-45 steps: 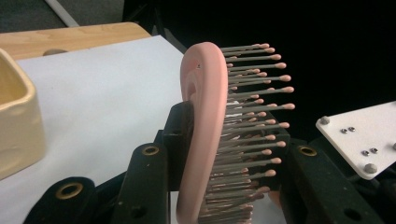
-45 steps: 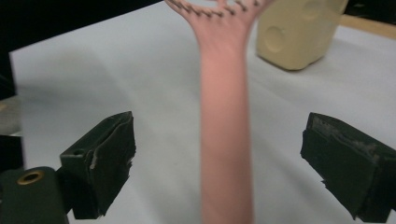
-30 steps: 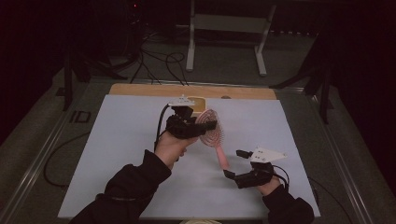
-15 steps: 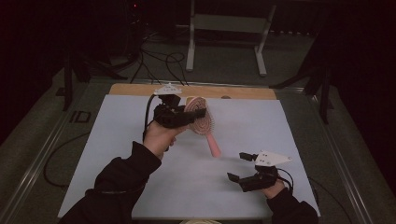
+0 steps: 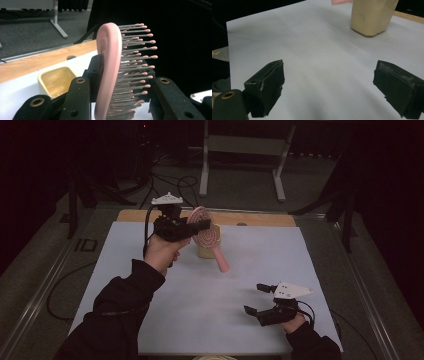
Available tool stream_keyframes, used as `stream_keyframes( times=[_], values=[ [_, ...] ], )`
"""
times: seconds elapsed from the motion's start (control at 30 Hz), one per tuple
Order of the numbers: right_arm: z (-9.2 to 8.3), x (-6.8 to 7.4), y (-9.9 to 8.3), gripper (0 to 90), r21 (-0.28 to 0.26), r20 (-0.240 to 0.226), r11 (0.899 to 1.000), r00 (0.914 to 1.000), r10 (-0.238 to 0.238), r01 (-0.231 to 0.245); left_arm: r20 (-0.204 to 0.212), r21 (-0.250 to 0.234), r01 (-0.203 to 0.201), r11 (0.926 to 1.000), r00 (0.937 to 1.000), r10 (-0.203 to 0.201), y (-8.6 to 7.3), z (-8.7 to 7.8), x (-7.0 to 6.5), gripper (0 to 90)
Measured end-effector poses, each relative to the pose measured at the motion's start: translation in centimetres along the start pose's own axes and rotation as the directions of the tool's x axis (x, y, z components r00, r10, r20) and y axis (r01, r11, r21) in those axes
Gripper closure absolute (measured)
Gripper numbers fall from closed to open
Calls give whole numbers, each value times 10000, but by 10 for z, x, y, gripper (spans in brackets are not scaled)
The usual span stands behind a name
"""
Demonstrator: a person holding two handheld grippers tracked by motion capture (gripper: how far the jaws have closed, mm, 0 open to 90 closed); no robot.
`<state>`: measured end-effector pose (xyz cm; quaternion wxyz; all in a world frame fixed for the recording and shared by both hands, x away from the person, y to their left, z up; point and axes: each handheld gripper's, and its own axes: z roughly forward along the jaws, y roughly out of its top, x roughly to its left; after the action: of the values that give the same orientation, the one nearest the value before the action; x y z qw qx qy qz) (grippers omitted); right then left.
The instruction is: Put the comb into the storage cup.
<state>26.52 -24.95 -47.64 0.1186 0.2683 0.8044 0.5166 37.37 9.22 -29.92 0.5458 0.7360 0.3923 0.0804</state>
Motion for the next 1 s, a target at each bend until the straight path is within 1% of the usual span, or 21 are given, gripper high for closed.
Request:
stream_keyframes(
  times=[0.07, 0.1, 0.17, 0.2, 0.33, 0.37, 0.4, 0.47, 0.63, 0.77, 0.8, 1.0],
  values=[
    [1, 0, 0, 97, 17, -44, 10000, 10000, 16, -16, -32, -57, -21, 10000, 10000, 21, 4, -1, 2, 656],
    [1, 0, -1, 97, 50, -31, 10000, 10000, -63, 63, -88, -105, -45, 9999, 10000, 45, 6, -1, 3, 656],
    [1, 0, -1, 97, 76, -59, 10000, 10000, -30, 30, -164, -190, -108, 9998, 9998, 105, 11, -2, 5, 656],
    [1, 0, -1, 97, 76, -64, 10000, 10000, -24, 25, -217, -236, -79, 9997, 9997, 74, 14, -3, 6, 656],
    [1, 0, 0, 97, 41, -54, 10000, 10000, -61, 61, -359, -297, -144, 9995, 9993, 134, 22, -2, 9, 656],
    [1, 0, 0, 97, 5, -73, 10000, 10000, -45, 45, -406, -335, -148, 9993, 9991, 135, 23, -2, 9, 656],
    [0, 1, 0, 97, 5, -87, 10000, 9999, 71, -70, -454, -356, -135, 9993, 9989, 118, 25, -2, 10, 656],
    [0, 1, 0, 97, -14, -76, 10000, 10000, 36, -36, -482, -389, -133, 9992, 9988, 114, 28, -1, 12, 656],
    [-1, 0, 0, 97, -37, -75, 10000, 10000, 41, -41, -548, -498, 94, 9987, 9984, -121, 36, 3, 17, 656],
    [-1, 0, 0, 97, -47, -92, 10000, 9999, 70, -70, -636, -601, 115, 9981, 9979, -153, 41, 6, 18, 656],
    [-1, -1, 0, 97, -119, -129, 9999, 9999, 52, -54, -692, -633, 134, 9979, 9974, -178, 42, 7, 19, 656],
    [-1, -1, -1, 97, -114, -38, 9999, 10000, 82, -83, -1015, -718, 197, 9972, 9945, -269, 49, 13, 26, 656]
  ],
)
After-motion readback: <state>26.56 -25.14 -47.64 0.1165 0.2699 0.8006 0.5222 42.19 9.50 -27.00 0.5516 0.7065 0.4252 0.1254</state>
